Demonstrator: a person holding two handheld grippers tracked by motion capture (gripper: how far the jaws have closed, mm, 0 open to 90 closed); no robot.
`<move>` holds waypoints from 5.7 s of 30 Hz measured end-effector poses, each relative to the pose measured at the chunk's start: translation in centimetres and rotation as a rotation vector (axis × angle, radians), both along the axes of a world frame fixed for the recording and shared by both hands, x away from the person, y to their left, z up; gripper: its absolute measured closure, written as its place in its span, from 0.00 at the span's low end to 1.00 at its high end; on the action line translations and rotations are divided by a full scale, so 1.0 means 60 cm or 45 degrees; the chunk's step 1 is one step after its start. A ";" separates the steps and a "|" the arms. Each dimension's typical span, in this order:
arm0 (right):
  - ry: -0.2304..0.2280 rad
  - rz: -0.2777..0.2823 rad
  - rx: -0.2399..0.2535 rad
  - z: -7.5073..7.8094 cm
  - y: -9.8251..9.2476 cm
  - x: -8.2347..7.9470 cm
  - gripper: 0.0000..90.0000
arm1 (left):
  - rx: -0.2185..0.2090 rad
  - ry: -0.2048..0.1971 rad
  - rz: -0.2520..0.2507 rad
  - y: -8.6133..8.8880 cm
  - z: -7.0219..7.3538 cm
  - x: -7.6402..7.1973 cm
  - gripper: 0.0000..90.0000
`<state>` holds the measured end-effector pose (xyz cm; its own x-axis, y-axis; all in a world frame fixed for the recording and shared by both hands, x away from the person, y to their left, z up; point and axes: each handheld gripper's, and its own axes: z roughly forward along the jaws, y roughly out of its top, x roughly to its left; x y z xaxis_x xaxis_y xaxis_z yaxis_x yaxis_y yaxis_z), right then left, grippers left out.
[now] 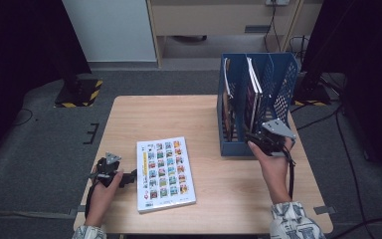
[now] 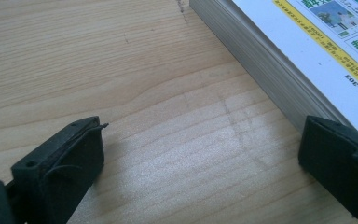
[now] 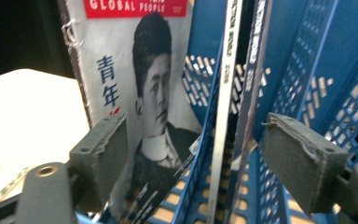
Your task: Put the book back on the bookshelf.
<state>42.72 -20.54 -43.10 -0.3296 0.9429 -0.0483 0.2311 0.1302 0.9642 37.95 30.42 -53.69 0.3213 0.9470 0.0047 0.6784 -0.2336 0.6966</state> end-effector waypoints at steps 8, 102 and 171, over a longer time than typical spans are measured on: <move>0.028 0.042 -0.008 -0.005 0.000 -0.013 0.16 | -0.005 0.001 -0.003 0.001 0.000 0.000 0.00; 0.663 0.760 -0.110 -0.162 0.284 -0.092 0.31 | -0.288 0.007 -0.222 -0.057 0.017 0.003 0.35; 0.673 0.798 -0.129 -0.165 0.294 -0.077 0.16 | -0.285 -0.040 -0.211 -0.116 0.056 -0.003 0.85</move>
